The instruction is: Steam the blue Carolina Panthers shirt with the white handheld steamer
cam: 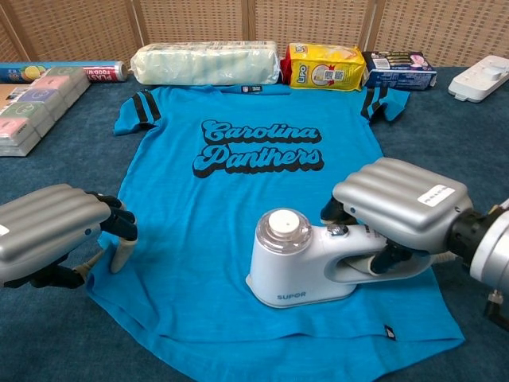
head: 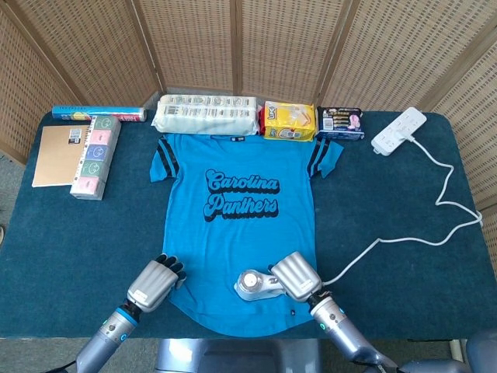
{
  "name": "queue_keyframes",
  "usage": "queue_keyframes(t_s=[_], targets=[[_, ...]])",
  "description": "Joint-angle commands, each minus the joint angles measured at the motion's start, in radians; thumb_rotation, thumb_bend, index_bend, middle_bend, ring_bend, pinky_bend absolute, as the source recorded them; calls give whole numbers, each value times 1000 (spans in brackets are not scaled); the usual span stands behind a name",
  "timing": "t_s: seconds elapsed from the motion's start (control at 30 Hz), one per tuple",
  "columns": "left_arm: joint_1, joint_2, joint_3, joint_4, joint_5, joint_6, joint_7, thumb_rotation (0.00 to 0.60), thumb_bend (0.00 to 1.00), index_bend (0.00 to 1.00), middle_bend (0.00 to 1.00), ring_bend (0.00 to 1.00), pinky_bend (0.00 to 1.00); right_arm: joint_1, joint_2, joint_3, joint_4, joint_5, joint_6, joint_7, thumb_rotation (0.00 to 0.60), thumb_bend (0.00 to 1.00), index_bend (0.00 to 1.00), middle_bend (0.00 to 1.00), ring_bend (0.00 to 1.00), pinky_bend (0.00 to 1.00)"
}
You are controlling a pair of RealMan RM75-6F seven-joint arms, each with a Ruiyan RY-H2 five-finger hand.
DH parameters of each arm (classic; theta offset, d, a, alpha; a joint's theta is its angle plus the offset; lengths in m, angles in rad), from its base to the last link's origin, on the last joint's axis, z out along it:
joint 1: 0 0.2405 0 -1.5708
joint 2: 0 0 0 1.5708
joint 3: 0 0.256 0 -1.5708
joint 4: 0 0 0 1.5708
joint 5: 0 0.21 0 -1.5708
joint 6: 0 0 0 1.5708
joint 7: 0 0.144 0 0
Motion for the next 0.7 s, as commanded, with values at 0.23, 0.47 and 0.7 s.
queue_keyframes(t_s=[0.23, 0.47, 0.7], targets=[[1, 0, -1, -5, -1, 0, 5, 600, 558, 610, 455, 323, 334, 7, -13, 48, 50, 18, -4, 6, 600, 315, 662, 717, 792, 755], [-1, -5, -1, -4, -4, -6, 8, 600, 558, 610, 455, 323, 334, 24, -42, 86, 123, 36, -21, 14, 600, 315, 662, 717, 792, 754], [1, -2, -1, -4, -7, -5, 8, 600, 558, 610, 455, 322, 334, 36, -59, 124, 188, 64, -26, 17, 600, 315, 661, 717, 792, 753]])
